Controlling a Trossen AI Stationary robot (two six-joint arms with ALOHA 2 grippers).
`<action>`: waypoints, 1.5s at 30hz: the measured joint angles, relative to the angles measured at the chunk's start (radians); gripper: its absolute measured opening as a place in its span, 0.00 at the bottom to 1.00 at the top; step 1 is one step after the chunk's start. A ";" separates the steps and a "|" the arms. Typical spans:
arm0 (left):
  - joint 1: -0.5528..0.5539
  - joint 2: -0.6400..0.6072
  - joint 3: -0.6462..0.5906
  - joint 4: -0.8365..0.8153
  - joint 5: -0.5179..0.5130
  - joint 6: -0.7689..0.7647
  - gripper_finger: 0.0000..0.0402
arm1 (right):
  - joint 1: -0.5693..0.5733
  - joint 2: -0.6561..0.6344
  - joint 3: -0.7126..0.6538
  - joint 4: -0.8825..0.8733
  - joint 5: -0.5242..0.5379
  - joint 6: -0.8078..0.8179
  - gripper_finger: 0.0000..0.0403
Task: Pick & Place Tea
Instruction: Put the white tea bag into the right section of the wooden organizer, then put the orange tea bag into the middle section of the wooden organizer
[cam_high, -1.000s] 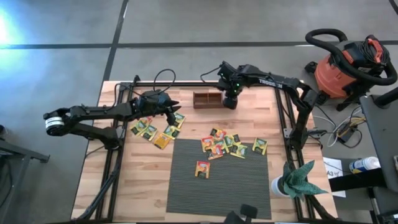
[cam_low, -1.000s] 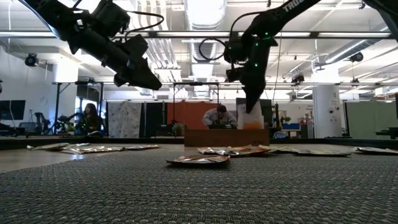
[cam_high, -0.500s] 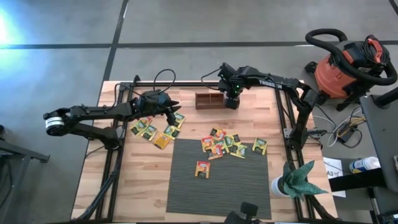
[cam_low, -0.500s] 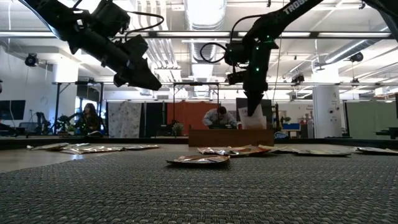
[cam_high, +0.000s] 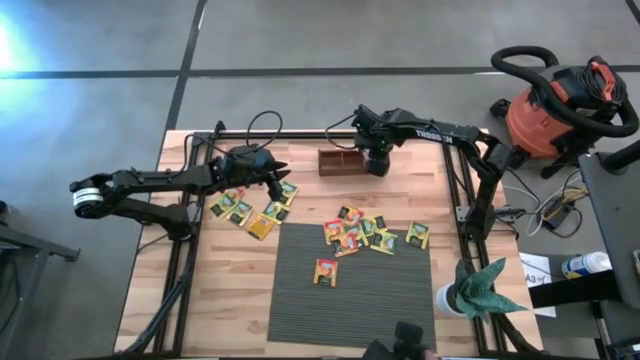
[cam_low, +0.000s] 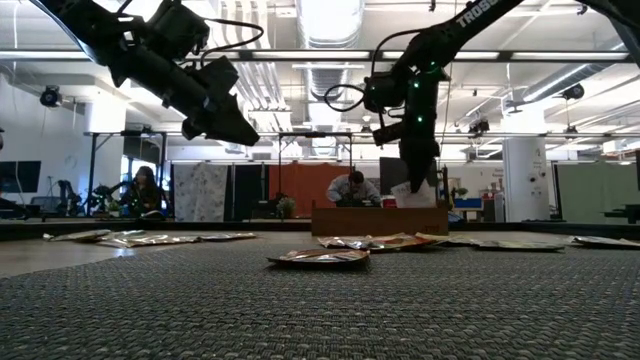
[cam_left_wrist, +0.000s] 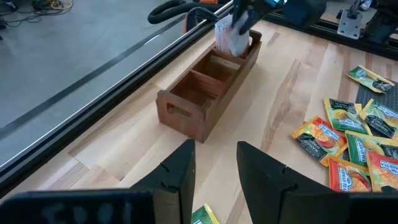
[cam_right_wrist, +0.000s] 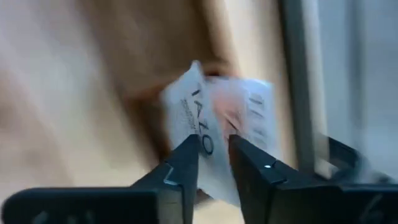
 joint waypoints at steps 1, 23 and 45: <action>0.000 0.000 0.000 0.000 -0.001 -0.003 0.28 | 0.000 0.000 0.000 0.001 0.064 0.000 0.24; 0.000 0.000 0.000 -0.004 -0.002 -0.019 0.28 | -0.001 -0.052 0.000 -0.048 0.018 -0.025 0.31; -0.007 -0.024 0.001 -0.639 0.084 -0.151 0.28 | 0.282 -0.025 0.003 -0.039 -0.553 0.365 0.29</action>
